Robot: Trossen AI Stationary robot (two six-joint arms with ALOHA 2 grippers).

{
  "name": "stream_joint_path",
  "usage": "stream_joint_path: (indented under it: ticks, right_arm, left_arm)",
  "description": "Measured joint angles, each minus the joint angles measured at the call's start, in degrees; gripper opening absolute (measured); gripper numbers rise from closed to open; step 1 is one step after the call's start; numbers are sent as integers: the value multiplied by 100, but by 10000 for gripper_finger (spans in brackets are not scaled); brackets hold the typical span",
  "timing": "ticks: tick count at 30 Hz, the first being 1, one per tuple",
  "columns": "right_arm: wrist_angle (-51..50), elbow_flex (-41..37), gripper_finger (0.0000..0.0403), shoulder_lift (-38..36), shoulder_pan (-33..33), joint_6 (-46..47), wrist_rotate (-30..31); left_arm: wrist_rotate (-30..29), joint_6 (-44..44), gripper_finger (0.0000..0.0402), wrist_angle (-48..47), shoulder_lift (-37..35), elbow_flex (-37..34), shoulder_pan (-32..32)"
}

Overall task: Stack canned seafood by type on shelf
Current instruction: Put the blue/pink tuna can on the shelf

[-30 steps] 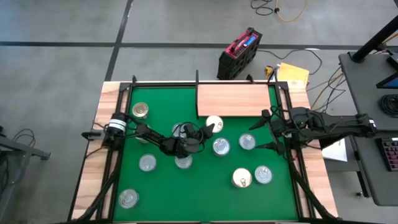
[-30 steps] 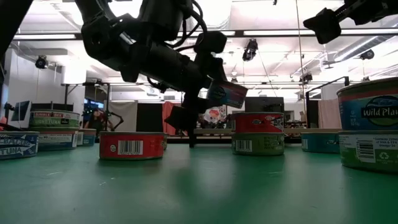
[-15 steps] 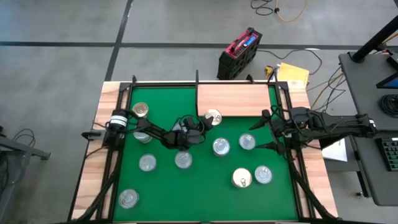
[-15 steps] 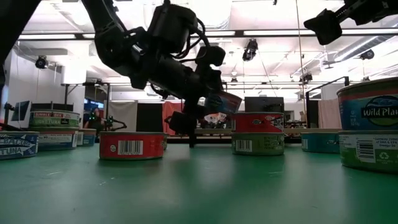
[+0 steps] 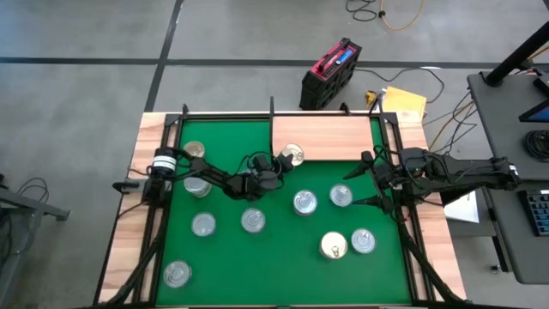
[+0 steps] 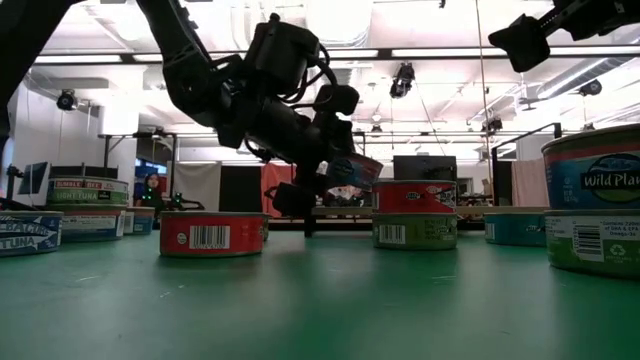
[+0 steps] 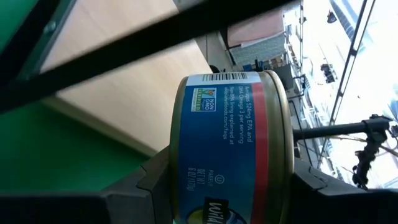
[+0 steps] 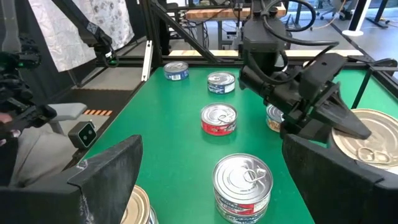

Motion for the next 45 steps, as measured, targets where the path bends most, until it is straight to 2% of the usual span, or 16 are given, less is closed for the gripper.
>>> stream_joint_path:
  ticks: [45]
  right_arm:
    - [11, 2, 377, 0, 0, 1, 1]
  left_arm:
    - [-209, 26, 183, -136, 0, 15, 291]
